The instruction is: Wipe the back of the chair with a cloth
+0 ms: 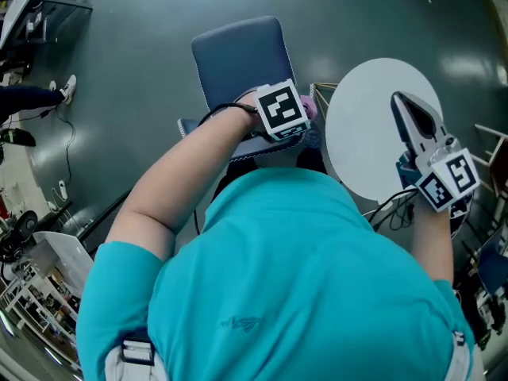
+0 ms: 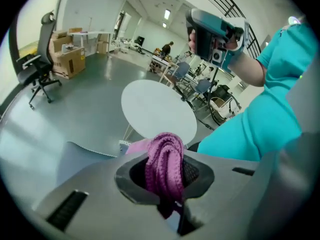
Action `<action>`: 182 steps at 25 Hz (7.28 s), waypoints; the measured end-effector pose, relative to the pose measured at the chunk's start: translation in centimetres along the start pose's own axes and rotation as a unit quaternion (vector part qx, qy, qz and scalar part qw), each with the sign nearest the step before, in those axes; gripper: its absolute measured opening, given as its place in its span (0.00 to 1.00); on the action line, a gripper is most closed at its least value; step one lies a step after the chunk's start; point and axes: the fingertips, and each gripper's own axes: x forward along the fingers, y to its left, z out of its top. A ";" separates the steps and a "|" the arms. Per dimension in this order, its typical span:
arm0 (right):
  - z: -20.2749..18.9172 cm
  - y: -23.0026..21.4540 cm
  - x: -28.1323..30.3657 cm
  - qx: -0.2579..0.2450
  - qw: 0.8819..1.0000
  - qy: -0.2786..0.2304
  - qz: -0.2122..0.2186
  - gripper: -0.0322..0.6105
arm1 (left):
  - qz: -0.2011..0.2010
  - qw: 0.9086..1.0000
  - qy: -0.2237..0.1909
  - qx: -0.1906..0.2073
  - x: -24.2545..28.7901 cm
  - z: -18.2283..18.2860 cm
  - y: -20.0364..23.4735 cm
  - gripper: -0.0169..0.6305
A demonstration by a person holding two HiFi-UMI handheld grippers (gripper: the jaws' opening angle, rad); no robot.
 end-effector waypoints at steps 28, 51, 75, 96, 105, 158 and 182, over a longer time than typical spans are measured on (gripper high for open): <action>1.5 15.8 19.3 -0.042 0.985 0.080 0.143 0.04 | 0.075 0.964 0.244 -0.079 -8.9 -37.2 7.6 0.12; -1.0 7.6 11.5 0.014 0.996 0.049 0.069 0.04 | -0.002 0.941 0.309 -0.141 -5.6 -36.5 6.6 0.12; -1.4 4.0 8.5 0.028 0.998 0.042 0.044 0.04 | -0.035 0.940 0.296 -0.163 -2.3 -32.6 5.5 0.12; -2.5 1.5 5.3 0.046 0.998 0.034 0.012 0.04 | -0.070 0.944 0.275 -0.170 1.2 -27.7 5.2 0.12; -2.7 0.4 3.4 0.050 0.998 0.028 -0.001 0.04 | -0.071 0.947 0.257 -0.179 2.2 -25.2 5.0 0.12; -4.8 -3.4 -4.4 0.080 0.995 0.002 -0.053 0.04 | -0.101 0.947 0.124 -0.278 7.5 -9.6 5.4 0.12; -5.9 -4.6 -5.9 0.086 0.993 0.010 -0.074 0.04 | -0.121 0.900 -0.039 -0.417 8.7 -3.2 11.5 0.12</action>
